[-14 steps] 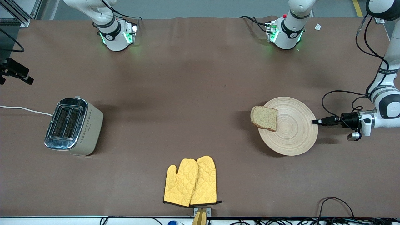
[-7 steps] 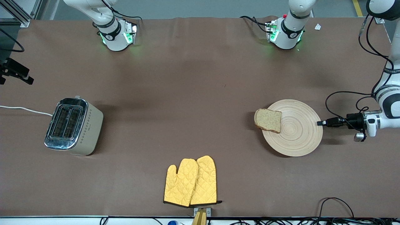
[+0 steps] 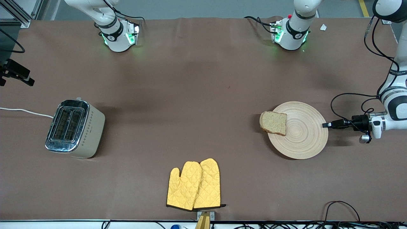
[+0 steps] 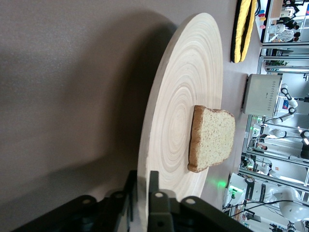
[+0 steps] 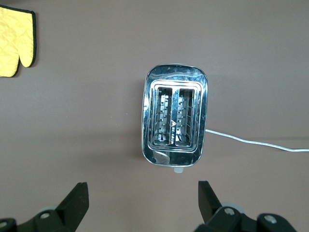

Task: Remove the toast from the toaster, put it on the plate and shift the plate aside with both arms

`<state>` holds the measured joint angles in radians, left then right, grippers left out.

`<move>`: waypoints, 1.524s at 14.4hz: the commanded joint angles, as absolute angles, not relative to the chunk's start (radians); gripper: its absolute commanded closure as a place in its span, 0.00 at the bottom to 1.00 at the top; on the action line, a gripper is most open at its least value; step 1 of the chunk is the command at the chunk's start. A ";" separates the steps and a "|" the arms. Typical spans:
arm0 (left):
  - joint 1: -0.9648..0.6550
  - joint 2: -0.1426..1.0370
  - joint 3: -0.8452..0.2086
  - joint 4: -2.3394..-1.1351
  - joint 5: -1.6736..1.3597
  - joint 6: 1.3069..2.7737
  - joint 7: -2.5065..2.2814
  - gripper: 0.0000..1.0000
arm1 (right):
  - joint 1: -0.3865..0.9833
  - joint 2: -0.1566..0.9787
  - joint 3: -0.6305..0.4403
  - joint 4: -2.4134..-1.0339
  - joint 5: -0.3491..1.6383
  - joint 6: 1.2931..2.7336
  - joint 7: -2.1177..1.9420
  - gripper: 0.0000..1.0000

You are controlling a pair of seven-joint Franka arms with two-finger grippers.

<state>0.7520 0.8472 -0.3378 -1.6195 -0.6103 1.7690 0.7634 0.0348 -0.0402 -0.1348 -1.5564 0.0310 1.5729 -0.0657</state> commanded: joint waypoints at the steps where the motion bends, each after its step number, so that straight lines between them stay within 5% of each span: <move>1: 0.762 0.845 -0.345 -1.612 -0.609 1.761 0.755 0.32 | 0.023 -0.041 -0.120 -1.551 0.014 1.566 -0.051 0.00; 2: 0.762 0.841 -0.345 -1.611 -0.607 1.761 0.750 0.05 | 0.023 -0.041 -0.120 -1.551 0.014 1.566 -0.051 0.00; 3: 0.758 0.836 -0.341 -1.594 -0.591 1.761 0.749 0.00 | 0.023 -0.041 -0.120 -1.552 0.014 1.566 -0.051 0.00; 10: 0.739 0.793 -0.423 -1.442 -0.446 1.640 0.540 0.00 | 0.023 -0.041 -0.120 -1.552 0.014 1.565 -0.051 0.00; 22: 0.735 0.362 -0.805 -1.436 -0.181 1.582 -0.073 0.00 | 0.020 -0.041 -0.120 -1.559 0.014 1.566 -0.051 0.00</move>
<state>0.7309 0.4421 -0.7554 -1.4107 -0.2403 1.5904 -0.0048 0.0347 -0.0387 -0.1345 -1.5574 0.0310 1.5714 -0.0656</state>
